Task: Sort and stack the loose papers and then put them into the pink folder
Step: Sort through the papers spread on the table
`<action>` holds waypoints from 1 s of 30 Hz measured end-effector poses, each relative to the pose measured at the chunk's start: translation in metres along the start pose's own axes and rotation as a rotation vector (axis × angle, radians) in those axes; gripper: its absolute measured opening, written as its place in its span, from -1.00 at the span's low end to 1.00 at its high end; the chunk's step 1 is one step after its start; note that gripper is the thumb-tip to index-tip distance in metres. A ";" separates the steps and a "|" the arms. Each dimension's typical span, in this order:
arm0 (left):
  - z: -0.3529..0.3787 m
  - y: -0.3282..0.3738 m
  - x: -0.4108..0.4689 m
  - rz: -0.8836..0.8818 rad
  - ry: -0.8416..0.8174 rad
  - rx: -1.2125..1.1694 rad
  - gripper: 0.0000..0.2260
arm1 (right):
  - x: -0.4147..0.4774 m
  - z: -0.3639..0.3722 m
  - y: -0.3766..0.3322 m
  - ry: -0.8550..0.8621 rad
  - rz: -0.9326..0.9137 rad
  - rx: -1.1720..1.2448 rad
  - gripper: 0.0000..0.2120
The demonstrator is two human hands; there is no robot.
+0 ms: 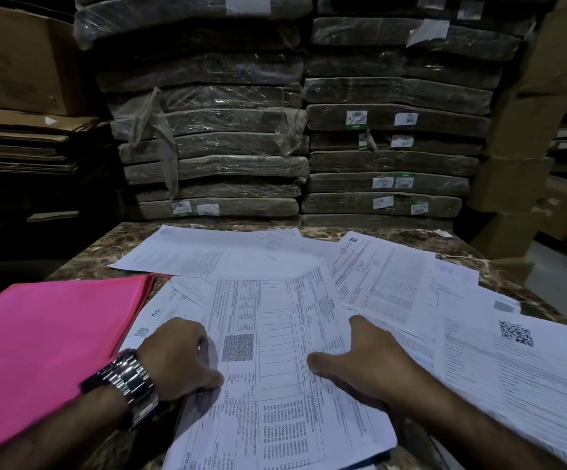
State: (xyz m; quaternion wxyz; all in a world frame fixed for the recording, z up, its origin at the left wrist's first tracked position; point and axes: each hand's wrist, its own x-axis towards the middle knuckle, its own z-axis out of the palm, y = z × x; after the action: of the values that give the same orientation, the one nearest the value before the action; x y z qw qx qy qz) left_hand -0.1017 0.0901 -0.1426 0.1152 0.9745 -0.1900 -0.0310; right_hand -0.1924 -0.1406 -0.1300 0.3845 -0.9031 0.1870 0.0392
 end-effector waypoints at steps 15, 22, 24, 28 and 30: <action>0.002 -0.003 0.005 0.044 -0.004 0.059 -0.64 | 0.006 -0.001 -0.008 -0.296 0.137 0.886 -0.64; 0.001 -0.003 0.003 0.044 -0.016 0.032 -0.68 | 0.005 -0.006 0.004 0.014 -0.039 0.826 -0.40; 0.001 -0.004 0.003 0.042 -0.016 0.020 -0.68 | 0.009 -0.008 0.008 0.025 -0.059 0.767 -0.60; 0.000 -0.005 0.002 0.033 -0.014 0.003 -0.66 | 0.019 -0.014 0.014 -0.139 -0.010 0.726 -0.78; -0.002 -0.004 0.000 0.024 -0.020 -0.012 -0.67 | 0.024 -0.014 0.014 -0.223 0.019 0.691 -0.80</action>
State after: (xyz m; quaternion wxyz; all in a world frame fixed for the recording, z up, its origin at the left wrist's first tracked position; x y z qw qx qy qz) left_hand -0.0999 0.0935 -0.1420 0.1196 0.9711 -0.2026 -0.0405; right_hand -0.1762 -0.1665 -0.1345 0.6846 -0.7083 0.1547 0.0755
